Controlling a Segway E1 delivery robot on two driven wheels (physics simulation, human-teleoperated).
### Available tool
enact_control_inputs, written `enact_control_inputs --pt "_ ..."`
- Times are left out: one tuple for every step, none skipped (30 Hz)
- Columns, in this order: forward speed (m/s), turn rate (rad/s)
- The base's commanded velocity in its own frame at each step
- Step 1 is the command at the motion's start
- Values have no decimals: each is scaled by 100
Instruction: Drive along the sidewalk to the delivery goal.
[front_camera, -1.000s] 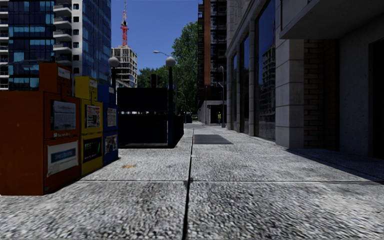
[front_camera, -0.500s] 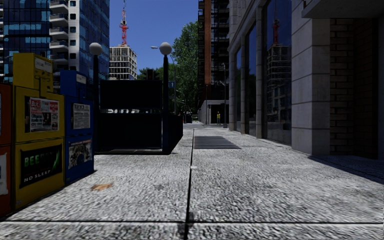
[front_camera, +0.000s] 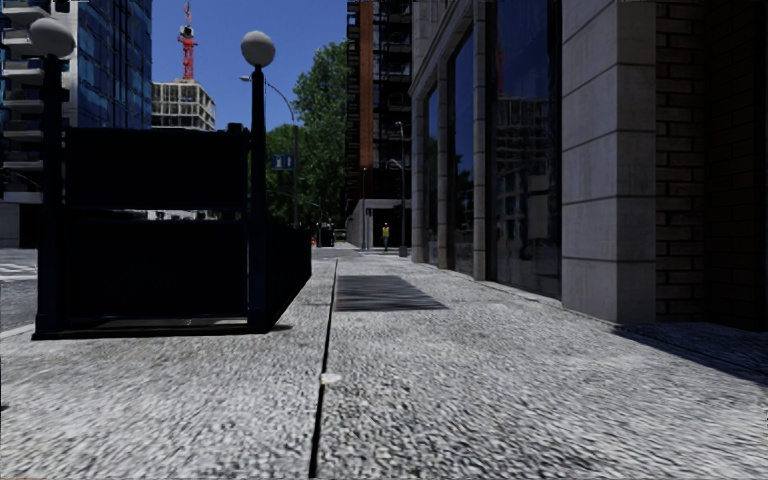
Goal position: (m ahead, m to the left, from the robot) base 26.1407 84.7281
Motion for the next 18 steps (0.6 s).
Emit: enact_control_inputs --pt "200 0" --pt "200 0" --pt "200 0" --pt "200 0" --pt "200 0" --pt "200 0" --pt "200 0" --pt "200 0" --pt "200 0" --pt "200 0" --pt "200 0" --pt "200 0" --pt "200 0" --pt "200 0" --pt "200 0" --pt "200 0" --pt "200 0" --pt "200 0"
